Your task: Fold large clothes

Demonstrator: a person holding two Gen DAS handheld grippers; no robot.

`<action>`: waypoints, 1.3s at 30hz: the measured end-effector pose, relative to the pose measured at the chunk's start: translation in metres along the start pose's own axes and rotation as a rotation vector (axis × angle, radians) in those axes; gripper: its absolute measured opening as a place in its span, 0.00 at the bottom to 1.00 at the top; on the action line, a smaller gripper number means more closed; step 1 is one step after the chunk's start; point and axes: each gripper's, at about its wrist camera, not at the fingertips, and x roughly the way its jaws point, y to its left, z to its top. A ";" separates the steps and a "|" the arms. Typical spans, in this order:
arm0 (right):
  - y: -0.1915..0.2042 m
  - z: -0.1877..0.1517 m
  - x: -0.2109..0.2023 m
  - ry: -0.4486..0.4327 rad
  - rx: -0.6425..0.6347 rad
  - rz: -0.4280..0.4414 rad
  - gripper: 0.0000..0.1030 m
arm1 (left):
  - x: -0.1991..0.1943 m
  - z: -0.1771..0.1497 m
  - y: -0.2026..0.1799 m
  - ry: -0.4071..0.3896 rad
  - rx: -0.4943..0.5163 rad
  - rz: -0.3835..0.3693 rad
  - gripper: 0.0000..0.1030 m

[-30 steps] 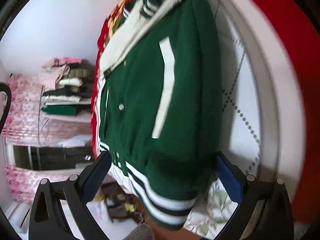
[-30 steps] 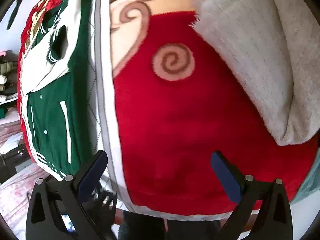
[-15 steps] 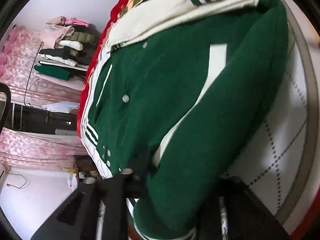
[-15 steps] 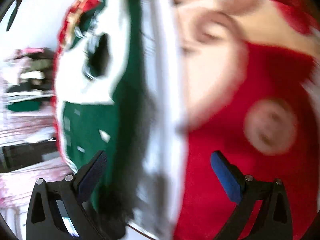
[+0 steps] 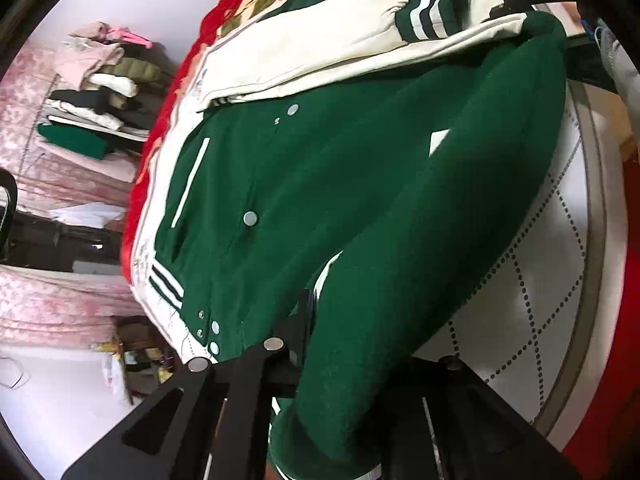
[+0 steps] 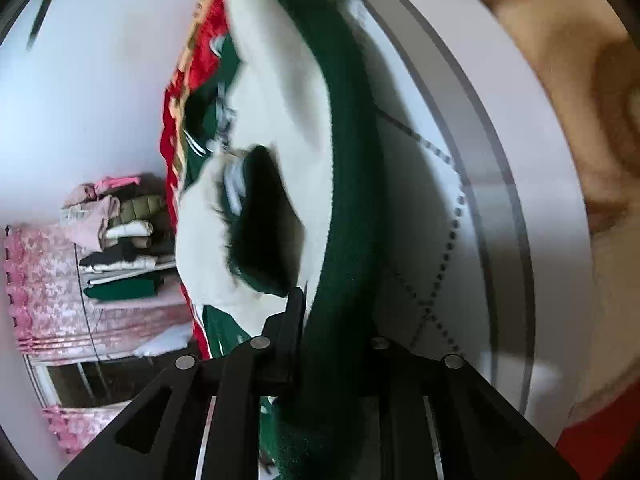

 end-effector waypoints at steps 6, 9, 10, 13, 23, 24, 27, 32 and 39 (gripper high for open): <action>0.071 -0.015 -0.026 -0.084 -0.070 -0.014 0.12 | -0.017 0.011 0.056 -0.028 -0.009 -0.149 0.06; 0.119 -0.017 -0.042 -0.123 -0.114 -0.034 0.12 | -0.022 0.020 0.096 -0.039 -0.017 -0.245 0.06; 0.139 -0.019 -0.045 -0.136 -0.127 -0.041 0.12 | -0.024 0.025 0.115 -0.049 -0.027 -0.271 0.06; 0.201 -0.029 -0.034 -0.153 -0.191 -0.076 0.12 | -0.015 0.037 0.160 -0.040 -0.064 -0.340 0.06; 0.376 -0.058 0.140 -0.067 -0.425 -0.278 0.12 | 0.090 0.068 0.288 0.034 -0.261 -0.418 0.09; 0.381 -0.058 0.155 -0.060 -0.434 -0.290 0.12 | 0.101 0.069 0.297 0.048 -0.284 -0.421 0.12; 0.397 -0.061 0.232 0.002 -0.470 -0.369 0.12 | 0.148 0.070 0.328 0.091 -0.374 -0.448 0.13; 0.392 -0.058 0.318 0.119 -0.422 -0.446 0.15 | 0.217 0.062 0.369 0.175 -0.524 -0.554 0.22; 0.382 -0.061 0.346 0.284 -0.384 -0.294 0.56 | 0.260 0.029 0.413 0.249 -0.700 -0.496 0.71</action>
